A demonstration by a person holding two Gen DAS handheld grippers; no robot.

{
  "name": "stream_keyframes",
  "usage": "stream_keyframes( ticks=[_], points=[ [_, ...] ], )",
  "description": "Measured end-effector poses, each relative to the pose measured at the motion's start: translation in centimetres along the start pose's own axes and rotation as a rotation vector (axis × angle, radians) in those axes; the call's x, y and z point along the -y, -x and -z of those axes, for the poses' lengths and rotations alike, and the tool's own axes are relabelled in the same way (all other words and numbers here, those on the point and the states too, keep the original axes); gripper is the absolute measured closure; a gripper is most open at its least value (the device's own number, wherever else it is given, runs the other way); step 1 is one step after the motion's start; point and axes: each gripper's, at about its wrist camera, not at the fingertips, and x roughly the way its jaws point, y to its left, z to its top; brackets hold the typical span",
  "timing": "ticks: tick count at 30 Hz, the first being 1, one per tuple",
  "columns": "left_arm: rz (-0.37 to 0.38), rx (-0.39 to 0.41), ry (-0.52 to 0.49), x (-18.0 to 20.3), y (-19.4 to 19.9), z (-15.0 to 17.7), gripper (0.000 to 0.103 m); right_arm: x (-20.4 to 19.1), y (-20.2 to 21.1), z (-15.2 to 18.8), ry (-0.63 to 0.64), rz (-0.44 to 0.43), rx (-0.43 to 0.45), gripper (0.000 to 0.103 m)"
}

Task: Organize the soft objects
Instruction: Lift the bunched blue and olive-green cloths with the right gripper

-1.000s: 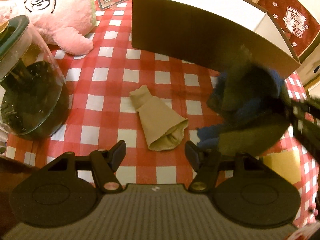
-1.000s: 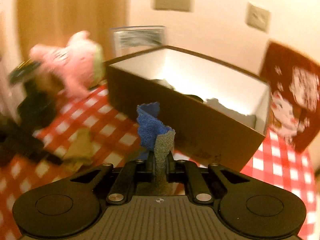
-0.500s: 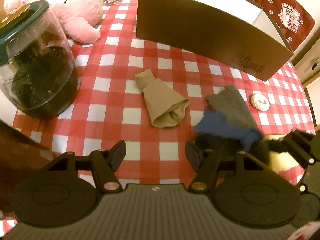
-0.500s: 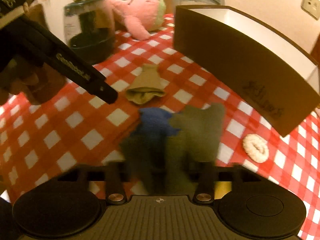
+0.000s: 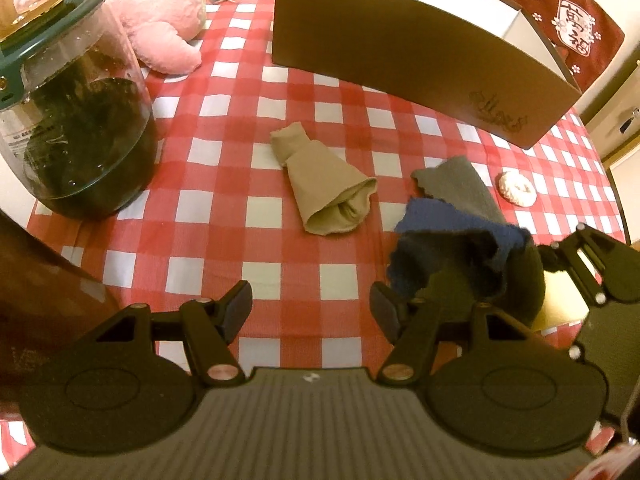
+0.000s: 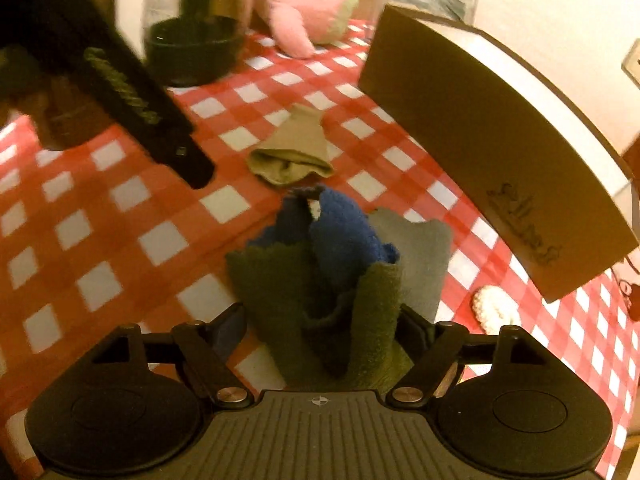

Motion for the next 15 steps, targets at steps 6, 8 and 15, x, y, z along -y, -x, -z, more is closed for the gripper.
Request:
stream_keyframes(
  ticks=[6, 8, 15],
  points=[
    [-0.001, -0.004, 0.004, -0.2, -0.3, -0.2, 0.040, 2.4, -0.9, -0.5, -0.140, -0.017, -0.012, 0.053],
    [0.001, -0.004, 0.007, -0.2, -0.4, -0.4, 0.040, 3.2, -0.9, -0.8, -0.179, -0.023, -0.010, 0.067],
    [0.017, 0.004, 0.008, 0.2, -1.5, -1.8, 0.040, 6.3, 0.1, -1.9, -0.384, -0.045, 0.041, 0.076]
  ],
)
